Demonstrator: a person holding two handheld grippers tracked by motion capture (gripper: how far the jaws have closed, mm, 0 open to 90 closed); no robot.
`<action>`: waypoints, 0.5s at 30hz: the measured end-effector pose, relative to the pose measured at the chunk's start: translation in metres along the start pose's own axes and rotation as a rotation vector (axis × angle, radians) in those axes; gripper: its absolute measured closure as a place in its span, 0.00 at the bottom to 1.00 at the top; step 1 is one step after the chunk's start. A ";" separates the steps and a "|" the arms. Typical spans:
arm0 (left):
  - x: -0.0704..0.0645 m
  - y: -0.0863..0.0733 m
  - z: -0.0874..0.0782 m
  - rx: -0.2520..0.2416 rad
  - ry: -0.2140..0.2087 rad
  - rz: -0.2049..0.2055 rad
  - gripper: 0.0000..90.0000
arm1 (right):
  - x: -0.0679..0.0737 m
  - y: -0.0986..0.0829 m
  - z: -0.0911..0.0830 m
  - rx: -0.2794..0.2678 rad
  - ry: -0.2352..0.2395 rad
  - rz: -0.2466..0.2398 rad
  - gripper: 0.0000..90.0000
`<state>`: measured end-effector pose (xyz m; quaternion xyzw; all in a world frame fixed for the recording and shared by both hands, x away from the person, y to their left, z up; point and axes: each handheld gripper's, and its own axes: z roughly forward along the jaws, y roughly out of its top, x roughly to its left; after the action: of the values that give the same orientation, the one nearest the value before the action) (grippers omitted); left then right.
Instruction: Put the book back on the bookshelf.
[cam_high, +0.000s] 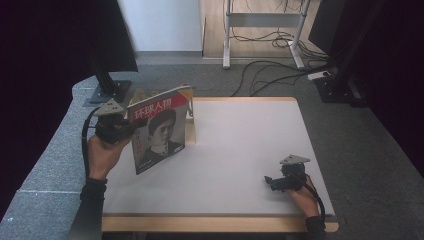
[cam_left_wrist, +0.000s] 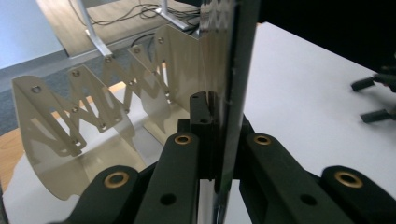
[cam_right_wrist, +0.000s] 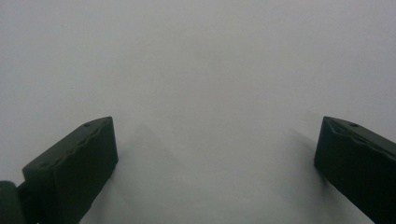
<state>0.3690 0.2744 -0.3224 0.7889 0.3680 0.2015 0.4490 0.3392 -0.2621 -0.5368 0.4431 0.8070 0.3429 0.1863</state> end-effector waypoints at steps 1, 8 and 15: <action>0.001 0.001 0.002 -0.007 0.003 -0.003 0.97 | 0.000 0.000 0.000 0.000 0.000 0.000 0.00; -0.001 0.012 0.023 -0.037 0.028 0.003 0.97 | 0.000 0.000 0.000 0.002 0.002 0.000 0.00; -0.005 0.023 0.039 -0.080 0.035 -0.001 0.97 | 0.000 0.000 0.000 0.002 0.002 0.003 0.00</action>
<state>0.4002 0.2418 -0.3229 0.7666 0.3679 0.2295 0.4736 0.3392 -0.2621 -0.5367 0.4441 0.8069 0.3430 0.1845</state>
